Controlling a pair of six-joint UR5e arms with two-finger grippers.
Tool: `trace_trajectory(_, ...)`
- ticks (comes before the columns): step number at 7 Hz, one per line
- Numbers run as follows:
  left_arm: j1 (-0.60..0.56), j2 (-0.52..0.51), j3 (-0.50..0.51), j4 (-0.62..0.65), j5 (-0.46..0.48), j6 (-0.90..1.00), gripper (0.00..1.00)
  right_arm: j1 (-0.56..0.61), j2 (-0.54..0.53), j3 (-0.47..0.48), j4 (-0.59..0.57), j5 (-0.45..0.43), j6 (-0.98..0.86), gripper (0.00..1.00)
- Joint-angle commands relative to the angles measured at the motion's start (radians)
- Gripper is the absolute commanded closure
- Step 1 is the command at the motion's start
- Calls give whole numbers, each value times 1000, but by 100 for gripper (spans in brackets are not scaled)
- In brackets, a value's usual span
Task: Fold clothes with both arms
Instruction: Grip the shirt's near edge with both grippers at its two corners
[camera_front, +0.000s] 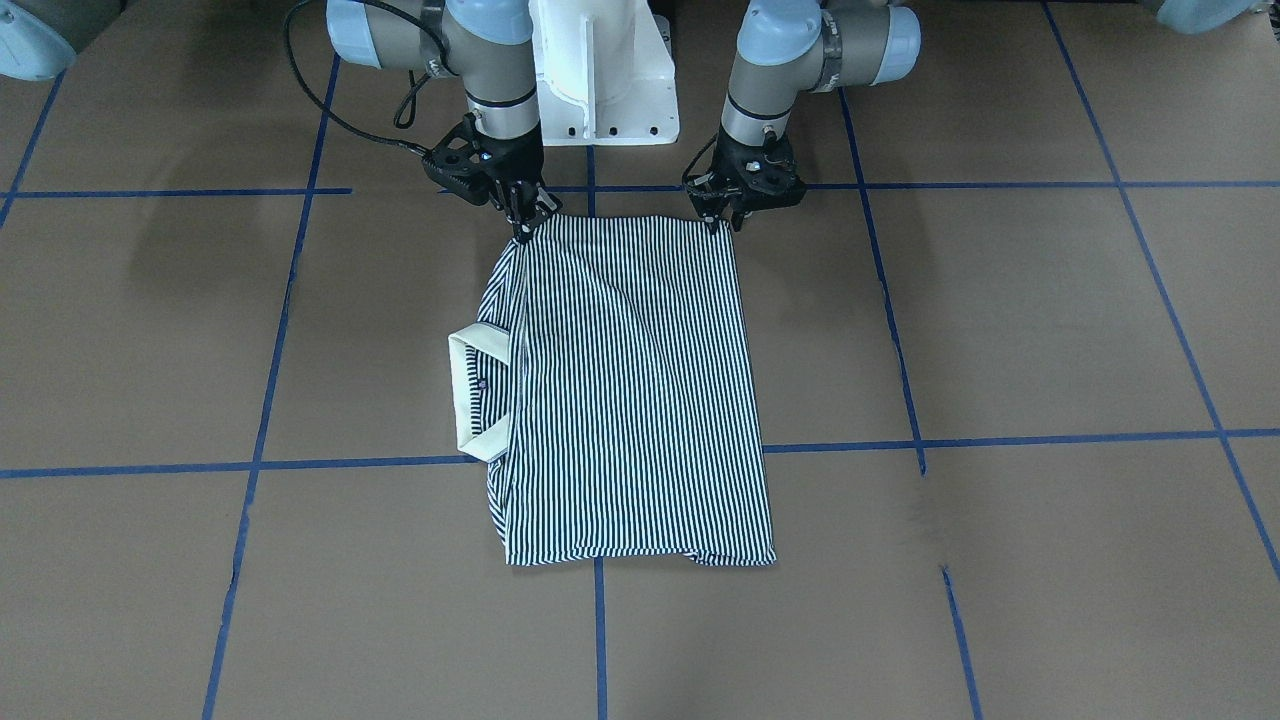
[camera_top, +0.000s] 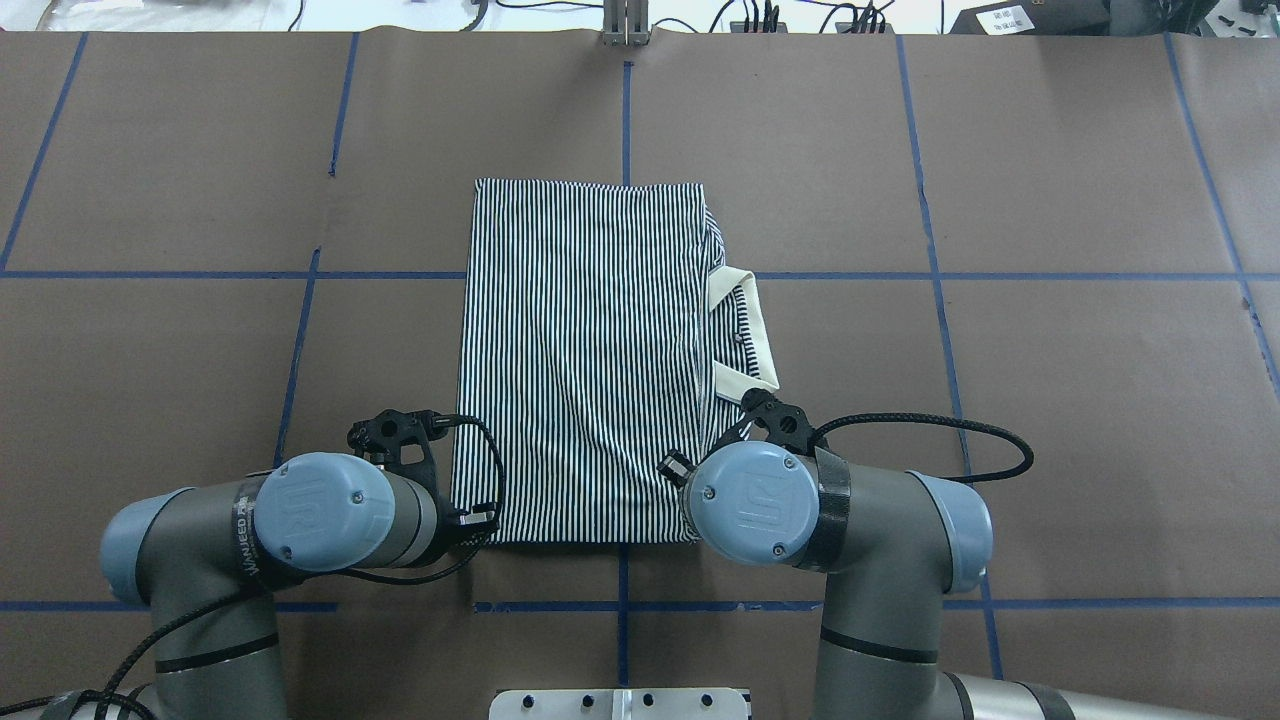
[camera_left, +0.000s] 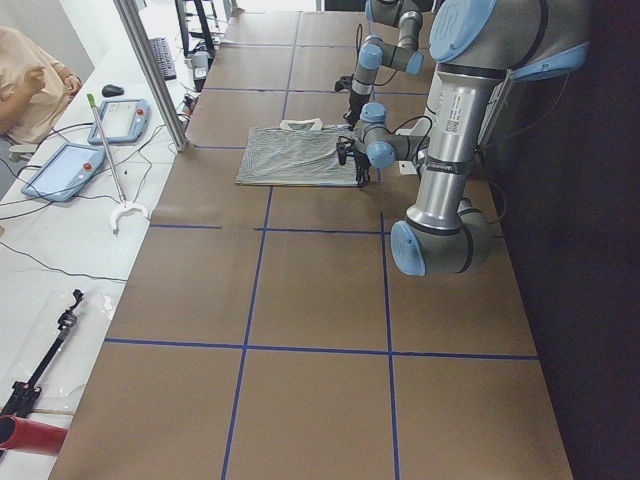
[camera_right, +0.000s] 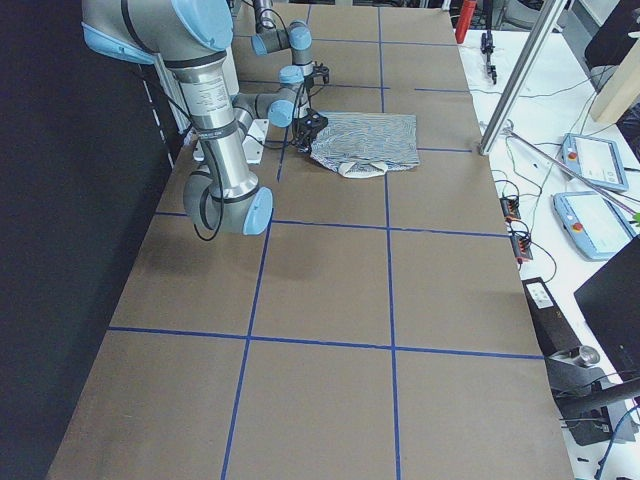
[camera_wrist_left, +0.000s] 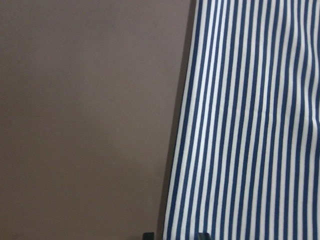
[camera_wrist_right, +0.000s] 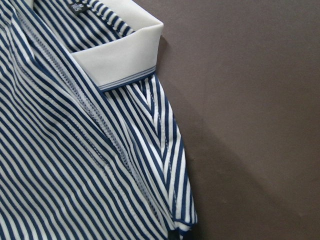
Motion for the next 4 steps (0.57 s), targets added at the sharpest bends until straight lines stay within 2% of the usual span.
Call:
trace_trajectory(1,-1,-2,-21,4,-9,3,100,-1,0,1,0,0,0,100)
trace_trajectory(4,1,-5,-21,0,-11,3,100,-1,-2,-4,0,0,-2,100)
